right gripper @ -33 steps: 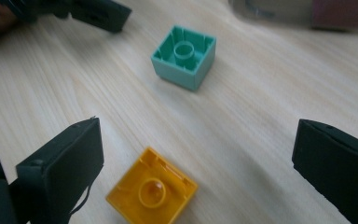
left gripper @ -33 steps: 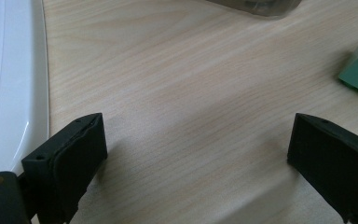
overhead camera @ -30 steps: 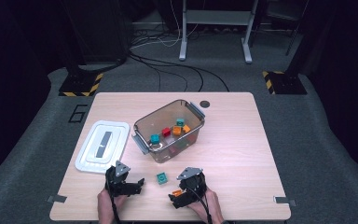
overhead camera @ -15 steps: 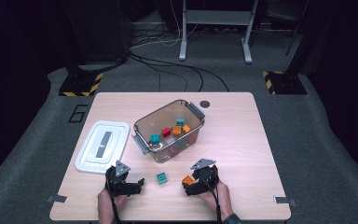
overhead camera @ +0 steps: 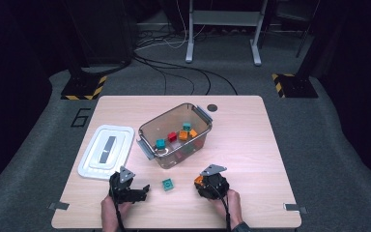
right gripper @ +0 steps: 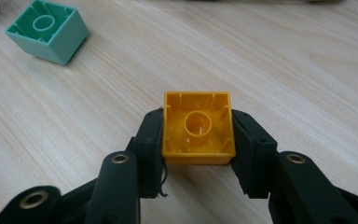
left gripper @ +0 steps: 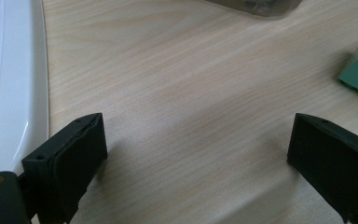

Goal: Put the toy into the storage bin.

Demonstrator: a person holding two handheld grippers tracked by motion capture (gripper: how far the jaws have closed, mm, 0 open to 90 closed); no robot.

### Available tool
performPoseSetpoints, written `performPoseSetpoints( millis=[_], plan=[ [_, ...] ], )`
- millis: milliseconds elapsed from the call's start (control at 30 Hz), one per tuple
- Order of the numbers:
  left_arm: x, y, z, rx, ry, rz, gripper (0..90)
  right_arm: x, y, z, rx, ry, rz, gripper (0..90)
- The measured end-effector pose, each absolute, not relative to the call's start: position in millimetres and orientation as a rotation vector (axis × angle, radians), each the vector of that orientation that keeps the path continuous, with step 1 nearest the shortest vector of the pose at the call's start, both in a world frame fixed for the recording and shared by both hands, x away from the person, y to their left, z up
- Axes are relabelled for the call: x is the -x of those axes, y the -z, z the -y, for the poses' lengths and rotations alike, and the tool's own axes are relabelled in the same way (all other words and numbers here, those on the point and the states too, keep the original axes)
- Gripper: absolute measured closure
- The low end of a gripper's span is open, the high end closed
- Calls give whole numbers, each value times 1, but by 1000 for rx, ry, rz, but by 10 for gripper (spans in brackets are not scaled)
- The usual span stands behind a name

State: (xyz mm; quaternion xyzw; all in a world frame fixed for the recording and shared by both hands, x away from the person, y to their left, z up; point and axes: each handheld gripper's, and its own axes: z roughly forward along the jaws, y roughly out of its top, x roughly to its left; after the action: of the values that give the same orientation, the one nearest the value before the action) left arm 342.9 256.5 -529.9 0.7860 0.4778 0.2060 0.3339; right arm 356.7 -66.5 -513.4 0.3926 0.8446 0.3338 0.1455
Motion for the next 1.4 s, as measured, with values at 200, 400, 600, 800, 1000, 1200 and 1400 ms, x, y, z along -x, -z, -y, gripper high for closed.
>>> performPoseSetpoints(
  millis=[200, 400, 600, 800, 1000, 1200, 1400],
  plan=[
    [-343, 530, -256, -2051, -537, -1247, 42, -361, 511, 73, -1162, -995, -2395, 582],
    [-343, 530, -257, -2053, -538, -1247, 42, -368, 500, 80, -1171, -1020, -2352, 582],
    [-343, 530, -257, -2053, -538, -1246, 42, -374, 490, 88, -1171, -1042, -2314, 582],
    [-343, 530, -257, -2053, -538, -1247, 42, -382, 473, 95, -1169, -1075, -2259, 583],
    [-343, 530, -257, -2053, -538, -1247, 42, -390, 453, 104, -1161, -1102, -2206, 583],
    [-343, 530, -257, -2052, -539, -1247, 42, -396, 438, 110, -1148, -1110, -2174, 583],
    [-343, 530, -257, -2052, -537, -1248, 42, -401, 421, 116, -1137, -1126, -2134, 583]
  ],
)
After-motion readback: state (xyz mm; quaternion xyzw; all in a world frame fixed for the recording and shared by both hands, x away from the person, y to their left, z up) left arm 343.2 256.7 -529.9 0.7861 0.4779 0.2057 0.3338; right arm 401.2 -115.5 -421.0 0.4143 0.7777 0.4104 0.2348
